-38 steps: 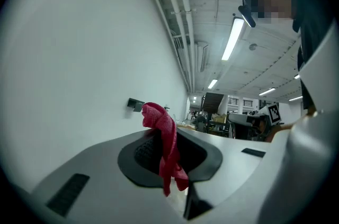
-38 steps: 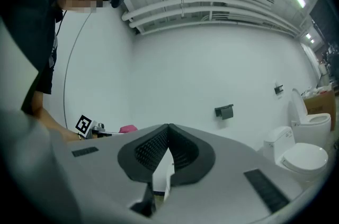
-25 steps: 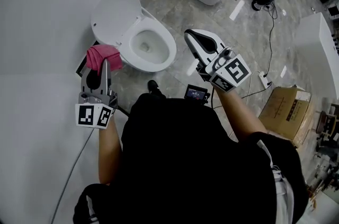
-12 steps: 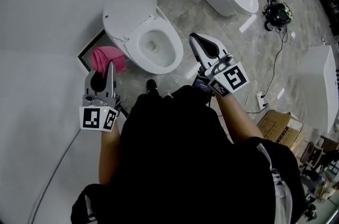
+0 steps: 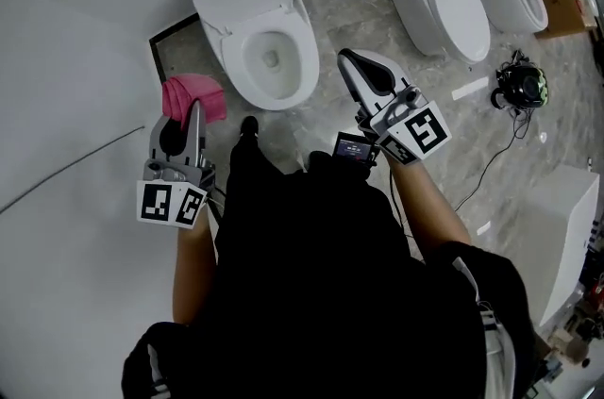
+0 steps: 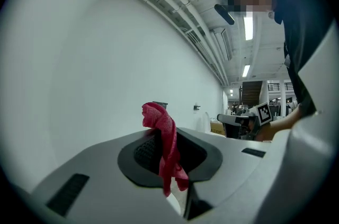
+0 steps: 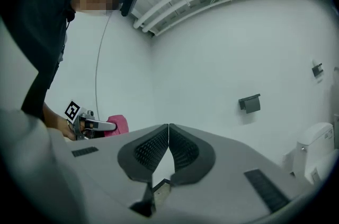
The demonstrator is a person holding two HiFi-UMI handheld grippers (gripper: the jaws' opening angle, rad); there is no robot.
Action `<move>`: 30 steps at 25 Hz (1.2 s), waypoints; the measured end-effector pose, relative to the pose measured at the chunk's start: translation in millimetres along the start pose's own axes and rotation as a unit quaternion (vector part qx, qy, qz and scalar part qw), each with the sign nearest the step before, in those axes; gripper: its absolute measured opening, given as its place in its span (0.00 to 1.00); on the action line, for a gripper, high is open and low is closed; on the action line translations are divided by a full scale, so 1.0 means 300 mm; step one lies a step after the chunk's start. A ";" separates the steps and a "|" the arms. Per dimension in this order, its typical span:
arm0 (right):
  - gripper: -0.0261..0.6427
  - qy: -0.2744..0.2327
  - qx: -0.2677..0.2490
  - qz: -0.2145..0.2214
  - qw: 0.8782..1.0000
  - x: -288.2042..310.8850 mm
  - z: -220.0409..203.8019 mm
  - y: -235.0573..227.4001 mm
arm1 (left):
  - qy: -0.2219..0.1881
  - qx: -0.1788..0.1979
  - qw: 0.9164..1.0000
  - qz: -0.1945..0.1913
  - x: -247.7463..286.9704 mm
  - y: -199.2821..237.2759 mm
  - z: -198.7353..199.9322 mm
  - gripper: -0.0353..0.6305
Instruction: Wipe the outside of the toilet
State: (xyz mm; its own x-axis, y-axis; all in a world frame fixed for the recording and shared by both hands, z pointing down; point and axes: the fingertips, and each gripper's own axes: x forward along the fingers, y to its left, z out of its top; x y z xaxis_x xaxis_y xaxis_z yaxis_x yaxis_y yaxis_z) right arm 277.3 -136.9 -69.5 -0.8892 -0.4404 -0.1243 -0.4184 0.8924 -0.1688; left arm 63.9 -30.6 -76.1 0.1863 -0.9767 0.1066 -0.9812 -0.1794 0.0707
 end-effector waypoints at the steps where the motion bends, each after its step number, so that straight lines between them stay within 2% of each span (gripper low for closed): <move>1: 0.09 0.001 -0.001 0.010 1.000 -0.015 -0.032 -0.012 | 0.001 -0.008 1.000 0.003 -0.009 -0.024 -0.045 0.14; 5: 0.09 0.002 0.023 0.040 0.999 -0.050 -0.160 -0.027 | -0.002 -0.062 0.998 0.003 -0.052 -0.082 -0.209 0.14; 7: 0.09 0.007 0.034 0.059 0.998 -0.120 -0.133 -0.024 | -0.001 -0.056 0.998 0.008 -0.090 -0.188 -0.179 0.14; 10: 0.09 0.014 0.047 0.079 0.996 -0.252 -0.050 0.002 | 0.004 -0.058 0.998 0.022 -0.172 -0.374 -0.067 0.14; 14: 0.09 -0.007 0.077 0.077 0.994 -0.275 -0.037 0.059 | -0.014 -0.109 0.993 0.031 -0.223 -0.376 -0.038 0.14; 20: 0.09 0.010 0.058 0.067 0.996 -0.327 -0.052 0.145 | 0.004 -0.047 0.999 0.015 -0.275 -0.462 -0.059 0.14; 24: 0.09 0.017 0.042 0.057 0.997 -0.411 -0.053 0.244 | 0.014 -0.008 1.000 0.012 -0.381 -0.538 -0.093 0.14; 30: 0.09 0.028 0.029 0.063 0.997 -0.595 -0.056 0.458 | 0.003 -0.020 1.000 0.010 -0.622 -0.658 -0.164 0.14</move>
State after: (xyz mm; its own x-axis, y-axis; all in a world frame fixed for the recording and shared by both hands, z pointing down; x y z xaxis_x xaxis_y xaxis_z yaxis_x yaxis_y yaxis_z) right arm 375.5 66.0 -54.0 -0.9437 -0.3173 -0.0936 -0.2925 0.9325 -0.2120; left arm 225.4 192.8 -61.1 0.1674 -0.9794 0.1133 -0.9820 -0.1554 0.1075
